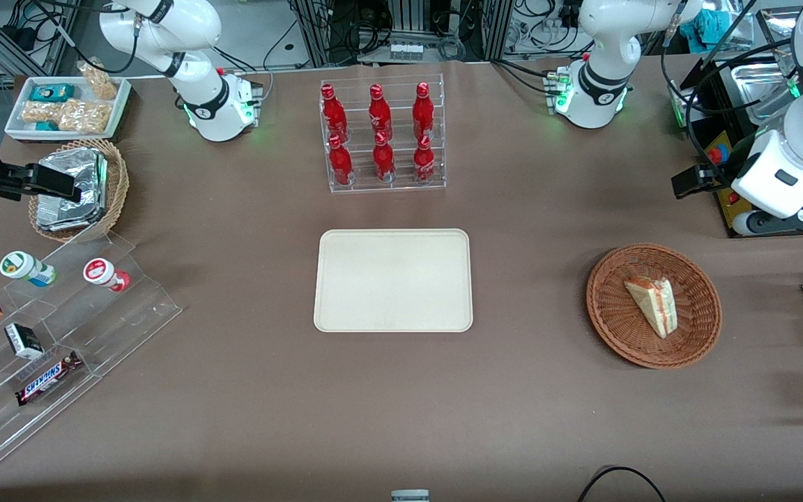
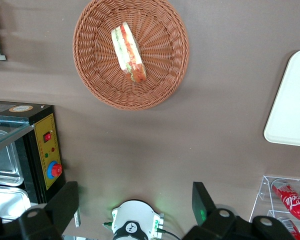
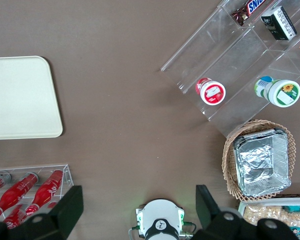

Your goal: Place sandwich from basket to tray

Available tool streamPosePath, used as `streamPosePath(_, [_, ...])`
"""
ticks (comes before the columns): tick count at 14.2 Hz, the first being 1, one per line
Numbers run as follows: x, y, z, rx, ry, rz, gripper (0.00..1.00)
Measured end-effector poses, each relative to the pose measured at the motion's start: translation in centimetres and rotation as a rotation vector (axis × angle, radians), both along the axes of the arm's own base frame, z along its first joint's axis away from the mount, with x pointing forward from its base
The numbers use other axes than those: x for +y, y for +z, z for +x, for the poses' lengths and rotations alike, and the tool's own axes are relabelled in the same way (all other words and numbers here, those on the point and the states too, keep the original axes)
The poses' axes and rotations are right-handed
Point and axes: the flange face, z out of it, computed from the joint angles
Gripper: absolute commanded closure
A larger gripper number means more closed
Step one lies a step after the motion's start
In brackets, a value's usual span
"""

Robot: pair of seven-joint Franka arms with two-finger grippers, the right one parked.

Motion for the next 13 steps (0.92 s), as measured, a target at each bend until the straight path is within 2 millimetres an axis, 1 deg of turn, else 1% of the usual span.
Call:
streamPosePath(8, [0.17, -0.05, 0.04, 0.001, 0.003, 0.001, 0.0])
streamPosePath(13, [0.4, -0.69, 0.35, 0.014, 0.006, 0.003, 0.0])
